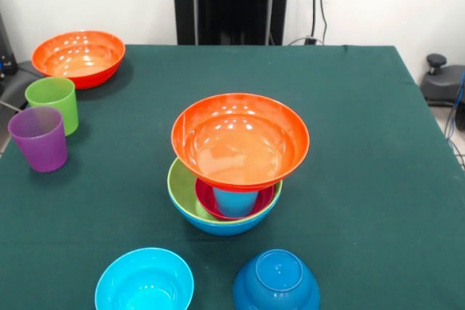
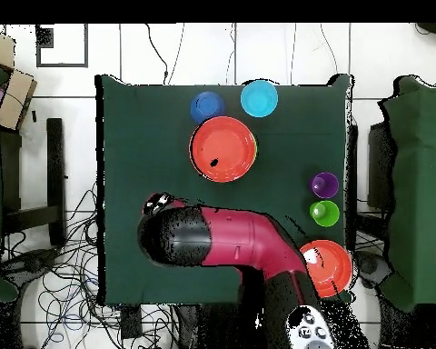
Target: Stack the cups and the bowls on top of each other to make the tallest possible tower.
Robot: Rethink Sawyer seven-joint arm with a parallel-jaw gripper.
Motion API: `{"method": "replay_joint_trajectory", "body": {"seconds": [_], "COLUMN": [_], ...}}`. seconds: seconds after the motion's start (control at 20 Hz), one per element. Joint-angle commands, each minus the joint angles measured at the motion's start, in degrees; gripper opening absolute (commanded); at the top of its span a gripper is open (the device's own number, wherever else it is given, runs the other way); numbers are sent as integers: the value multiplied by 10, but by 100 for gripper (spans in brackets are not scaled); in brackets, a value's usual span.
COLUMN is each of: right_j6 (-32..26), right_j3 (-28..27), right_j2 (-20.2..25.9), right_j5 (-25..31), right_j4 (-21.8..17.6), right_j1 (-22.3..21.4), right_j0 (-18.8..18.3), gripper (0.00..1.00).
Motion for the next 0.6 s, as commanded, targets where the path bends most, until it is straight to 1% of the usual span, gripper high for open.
{"method": "replay_joint_trajectory", "body": {"seconds": [0.05, 0.25, 0.4, 0.6], "right_j6": [-239, -244, -268, -260], "right_j3": [31, 37, 60, 71], "right_j2": [93, 127, 155, 179], "right_j5": [24, 42, 54, 41], "right_j4": [-69, -80, -62, -63], "right_j1": [-4, -13, -39, -36], "right_j0": [-90, -118, -159, -178], "gripper": [100, 100, 100, 100]}}
